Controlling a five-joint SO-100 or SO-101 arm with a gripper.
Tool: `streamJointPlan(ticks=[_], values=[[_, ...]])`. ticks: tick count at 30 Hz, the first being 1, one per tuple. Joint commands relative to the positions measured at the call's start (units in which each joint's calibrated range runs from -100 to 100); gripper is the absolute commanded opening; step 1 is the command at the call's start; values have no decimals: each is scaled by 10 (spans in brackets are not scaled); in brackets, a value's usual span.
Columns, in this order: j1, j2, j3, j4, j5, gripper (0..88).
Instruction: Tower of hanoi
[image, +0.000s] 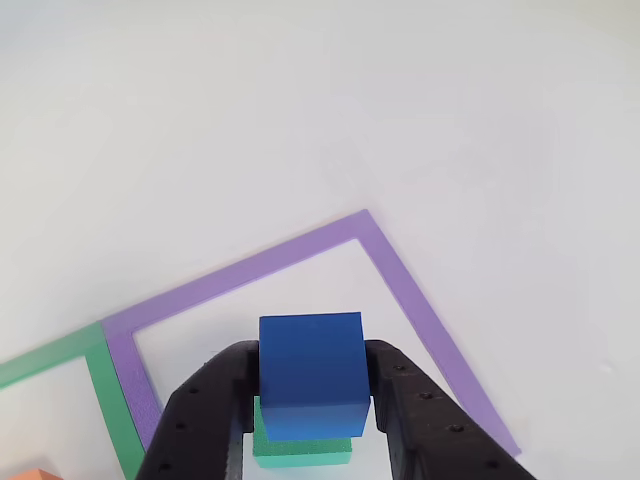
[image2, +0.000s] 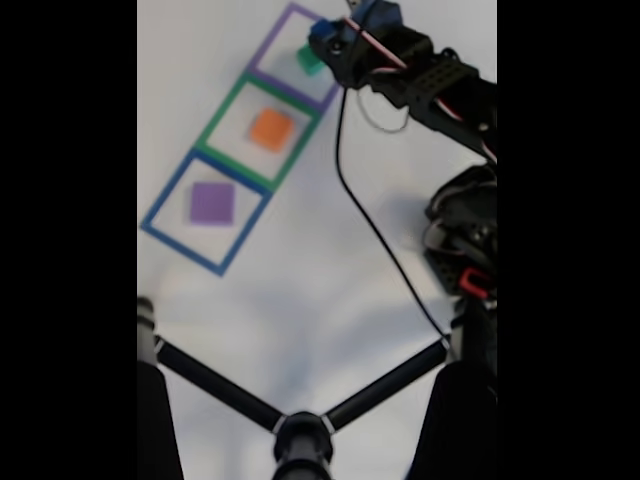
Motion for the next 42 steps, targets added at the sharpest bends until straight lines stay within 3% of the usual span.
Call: streamJointPlan(ticks=[1,25,34,42], values=[[-14,33,4,-81,0,20],[-18,209,11,-264,0,26],[-11,210,43,-287,0,190],[-10,178,29,-264,0,222]])
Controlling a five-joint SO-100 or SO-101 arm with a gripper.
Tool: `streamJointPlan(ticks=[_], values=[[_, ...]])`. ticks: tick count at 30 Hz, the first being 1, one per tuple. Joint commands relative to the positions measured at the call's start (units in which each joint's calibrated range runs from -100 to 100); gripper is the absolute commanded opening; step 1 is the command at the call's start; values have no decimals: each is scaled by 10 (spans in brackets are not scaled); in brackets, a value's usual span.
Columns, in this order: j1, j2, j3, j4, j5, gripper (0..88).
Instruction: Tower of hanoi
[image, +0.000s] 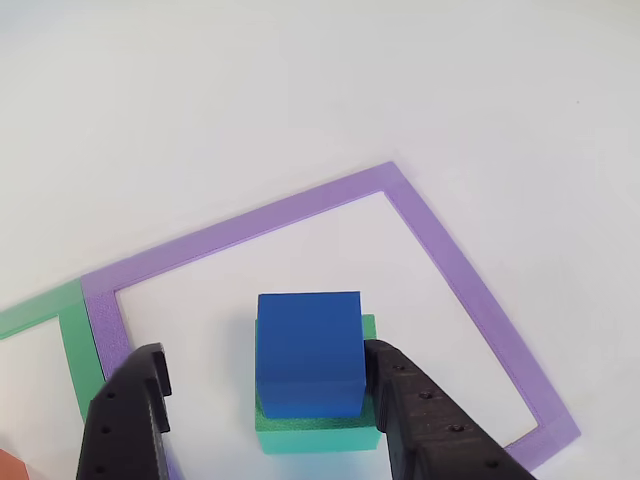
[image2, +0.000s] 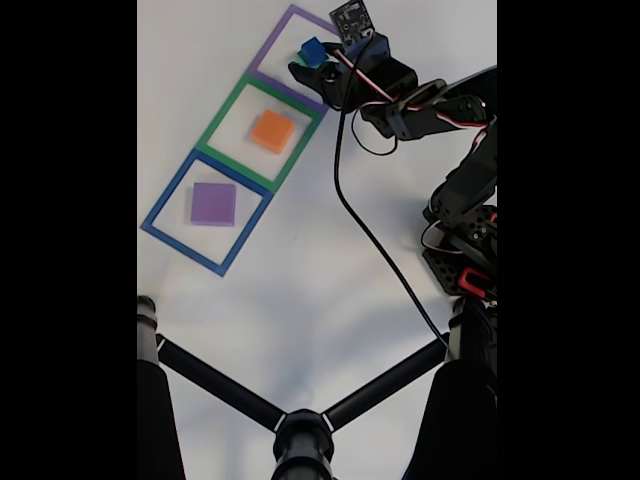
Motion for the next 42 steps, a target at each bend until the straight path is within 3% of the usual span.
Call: streamJointPlan(ticks=[1,10,12,15,20,24,34,38,42], values=[[1,-53,-25,32,2,221],[-14,-244,-173,399,2,181],[-19,-283,-224,513,2,142],[-37,-323,-312,676,2,1],[-76,-340,-511,984,2,0],[-118,-352,-608,1124,2,1],[-173,-447,-538,1160,2,143],[-179,-493,-420,1080,2,185],[-179,-553,-239,923,2,192]])
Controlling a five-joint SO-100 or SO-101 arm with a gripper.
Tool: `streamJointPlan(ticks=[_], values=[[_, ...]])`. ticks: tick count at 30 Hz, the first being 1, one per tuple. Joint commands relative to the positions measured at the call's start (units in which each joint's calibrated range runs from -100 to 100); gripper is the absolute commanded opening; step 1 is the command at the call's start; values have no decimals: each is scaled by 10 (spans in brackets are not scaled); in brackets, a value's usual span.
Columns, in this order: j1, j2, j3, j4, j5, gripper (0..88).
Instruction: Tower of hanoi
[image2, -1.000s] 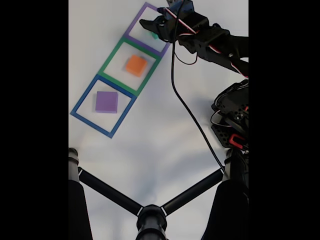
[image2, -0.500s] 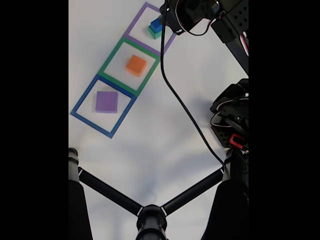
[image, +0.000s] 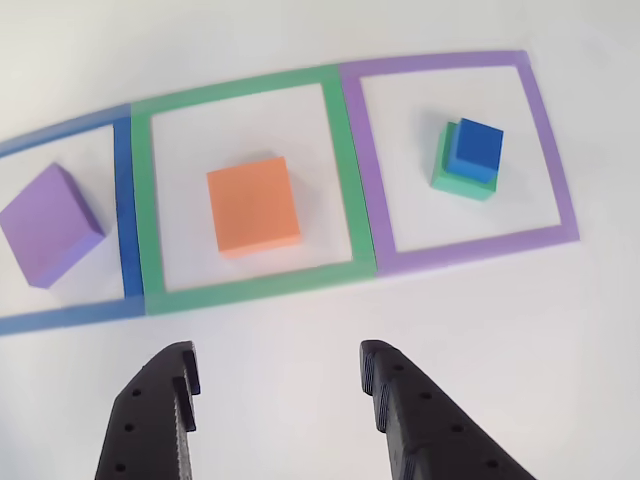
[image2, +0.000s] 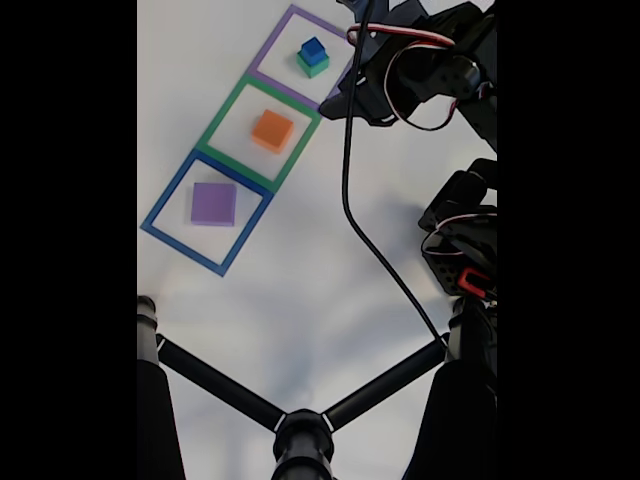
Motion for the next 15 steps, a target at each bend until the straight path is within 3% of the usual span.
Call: streamJointPlan(ticks=[1,5,9,15], values=[[-7,-70,181,-177,4,206],[-4,-77,303,-321,4,252],[3,-66,473,-575,4,289],[-13,-28,563,-735,4,327]])
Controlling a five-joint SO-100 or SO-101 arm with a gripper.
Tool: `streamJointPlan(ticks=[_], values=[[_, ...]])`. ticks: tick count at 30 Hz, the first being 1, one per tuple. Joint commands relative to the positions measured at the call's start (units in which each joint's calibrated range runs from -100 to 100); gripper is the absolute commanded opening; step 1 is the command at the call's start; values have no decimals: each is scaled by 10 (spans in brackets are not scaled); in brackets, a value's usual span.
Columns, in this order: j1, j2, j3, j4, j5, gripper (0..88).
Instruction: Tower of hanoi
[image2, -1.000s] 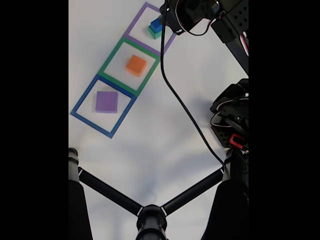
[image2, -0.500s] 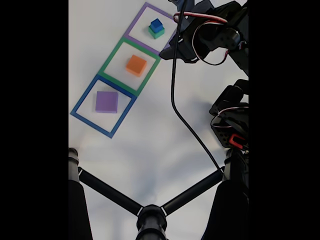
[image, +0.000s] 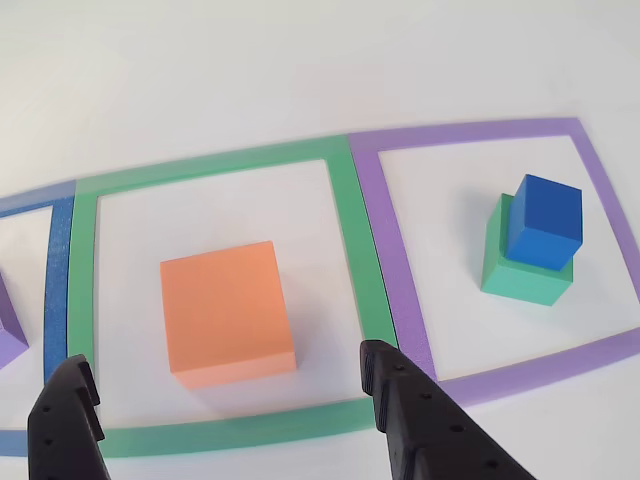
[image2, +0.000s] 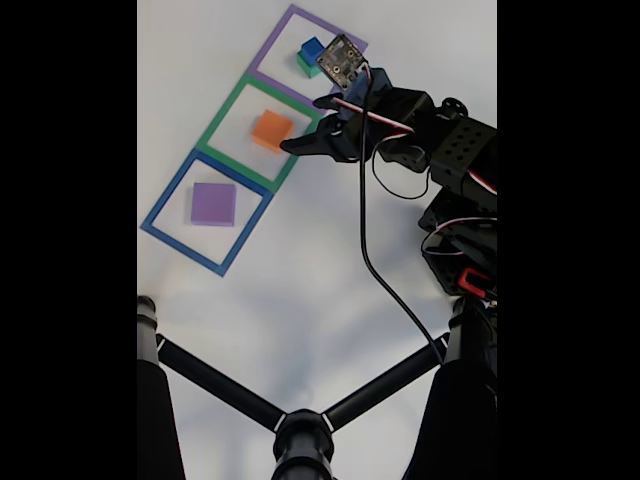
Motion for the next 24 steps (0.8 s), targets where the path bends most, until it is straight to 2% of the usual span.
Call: streamJointPlan(ticks=[1,9,24], values=[[-16,35,50,-162,0,335],[-19,228,57,-380,0,418],[-28,498,-11,-604,0,385]])
